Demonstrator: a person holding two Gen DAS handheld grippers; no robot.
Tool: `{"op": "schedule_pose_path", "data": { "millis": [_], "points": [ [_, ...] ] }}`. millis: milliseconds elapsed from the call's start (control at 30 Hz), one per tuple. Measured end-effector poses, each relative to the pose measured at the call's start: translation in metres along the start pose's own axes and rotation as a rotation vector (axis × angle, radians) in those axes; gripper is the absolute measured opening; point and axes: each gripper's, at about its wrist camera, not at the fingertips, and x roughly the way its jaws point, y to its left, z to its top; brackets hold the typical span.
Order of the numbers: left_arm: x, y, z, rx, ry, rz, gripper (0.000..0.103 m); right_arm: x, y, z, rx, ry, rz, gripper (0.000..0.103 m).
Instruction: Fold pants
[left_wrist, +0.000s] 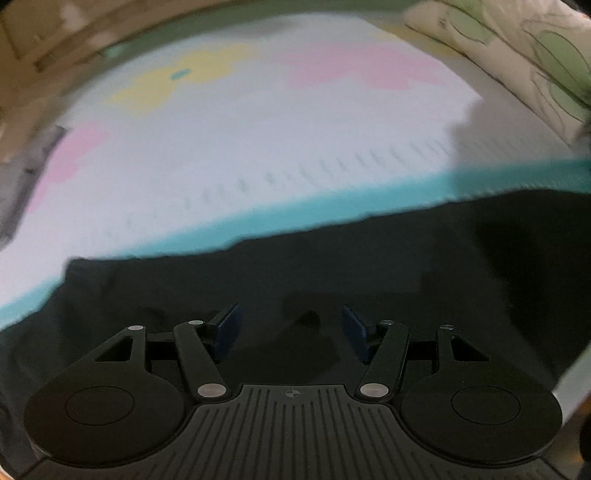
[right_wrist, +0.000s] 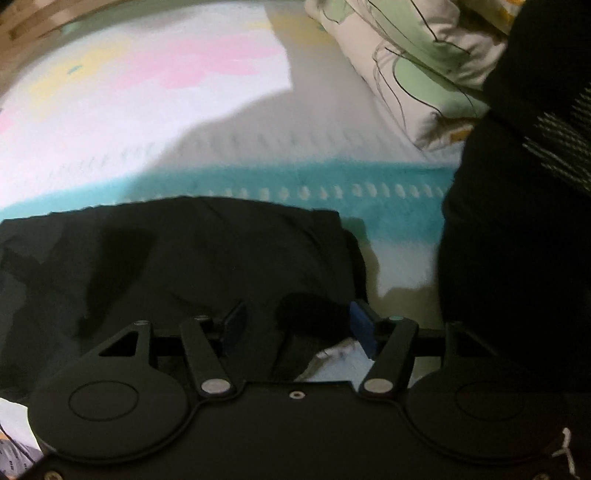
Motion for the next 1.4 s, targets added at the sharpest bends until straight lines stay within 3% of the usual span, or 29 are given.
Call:
{"op": "schedule_pose_path", "data": {
  "millis": [67, 133, 267, 500, 600, 700, 867, 967, 1000, 1033, 1067, 1133, 1300, 1400],
  "points": [
    [0.003, -0.004, -0.004, 0.008, 0.023, -0.026, 0.058, 0.001, -0.002, -0.002, 0.023, 0.021, 0.016, 0.069],
    [0.005, -0.010, -0.007, 0.021, 0.041, -0.037, 0.058, 0.003, -0.004, -0.005, 0.043, 0.041, 0.013, 0.080],
    [0.015, -0.018, -0.012, 0.064, 0.069, -0.031, 0.058, 0.011, -0.010, -0.013, 0.080, 0.080, -0.021, 0.081],
    [0.023, -0.018, -0.017, 0.060, 0.080, -0.029, 0.060, 0.031, -0.029, -0.025, 0.222, 0.138, 0.044, 0.083],
    [0.025, -0.011, -0.016, 0.022, 0.093, -0.049, 0.060, 0.039, -0.031, -0.027, 0.257, 0.130, 0.090, 0.083],
    [0.024, -0.012, -0.016, 0.026, 0.092, -0.046, 0.060, 0.048, -0.034, -0.028, 0.304, 0.128, 0.113, 0.092],
    [0.026, -0.013, -0.015, 0.027, 0.092, -0.045, 0.060, 0.052, -0.026, -0.029, 0.294, 0.060, 0.102, 0.095],
    [0.028, -0.011, -0.013, 0.022, 0.092, -0.048, 0.060, 0.049, -0.028, -0.028, 0.309, 0.010, 0.085, 0.074],
    [0.028, -0.011, -0.013, 0.021, 0.092, -0.049, 0.060, 0.048, -0.029, -0.026, 0.315, 0.004, 0.077, 0.060],
    [0.026, -0.010, -0.014, 0.020, 0.092, -0.048, 0.060, 0.045, -0.032, -0.026, 0.325, -0.013, 0.082, 0.026],
    [0.025, -0.010, -0.014, 0.020, 0.092, -0.048, 0.060, 0.041, -0.038, -0.025, 0.338, -0.041, 0.120, 0.015],
    [0.023, -0.010, -0.015, 0.018, 0.091, -0.048, 0.060, 0.037, -0.045, -0.023, 0.399, -0.059, 0.211, 0.016],
    [0.016, -0.006, -0.013, 0.002, 0.087, -0.049, 0.059, 0.014, -0.030, -0.016, 0.313, -0.144, 0.228, 0.016],
    [0.004, -0.002, -0.010, -0.027, 0.040, -0.056, 0.059, -0.004, -0.021, -0.014, 0.279, -0.191, 0.247, 0.016]
  ]
}}
